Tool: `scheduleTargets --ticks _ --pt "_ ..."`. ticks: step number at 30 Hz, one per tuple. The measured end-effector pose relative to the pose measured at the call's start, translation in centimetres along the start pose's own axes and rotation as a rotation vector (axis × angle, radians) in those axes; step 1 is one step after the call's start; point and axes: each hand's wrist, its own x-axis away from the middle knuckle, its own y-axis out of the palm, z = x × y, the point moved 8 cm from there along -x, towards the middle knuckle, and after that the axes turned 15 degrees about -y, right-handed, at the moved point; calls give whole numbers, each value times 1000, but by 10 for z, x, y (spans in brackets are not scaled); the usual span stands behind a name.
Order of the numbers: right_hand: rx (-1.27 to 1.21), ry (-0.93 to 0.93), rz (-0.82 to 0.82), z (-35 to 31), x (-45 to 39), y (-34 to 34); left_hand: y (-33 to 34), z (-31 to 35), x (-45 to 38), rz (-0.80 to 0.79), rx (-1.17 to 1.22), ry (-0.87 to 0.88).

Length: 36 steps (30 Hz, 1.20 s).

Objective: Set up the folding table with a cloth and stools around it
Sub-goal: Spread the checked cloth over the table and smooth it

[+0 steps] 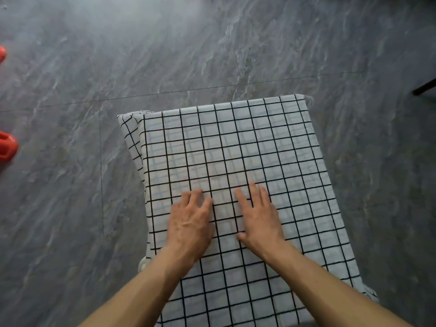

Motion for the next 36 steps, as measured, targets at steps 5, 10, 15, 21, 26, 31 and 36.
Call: scheduleTargets --ticks 5,10,15,21,26,31,36 --pt "43 -19 -12 6 -4 3 17 -5 17 -74 9 -36" --pt "49 -24 4 32 15 15 17 2 17 -72 15 -98" --pt "-14 94 85 77 50 19 27 6 25 -87 31 -205" --pt "-10 -178 166 24 75 33 26 52 69 47 103 -4" --pt "52 -182 -1 18 109 78 60 48 114 -37 52 90" --pt "33 48 34 73 151 86 60 -14 136 -16 25 -80" --pt "2 84 82 64 179 91 61 -20 167 -22 -15 -96"
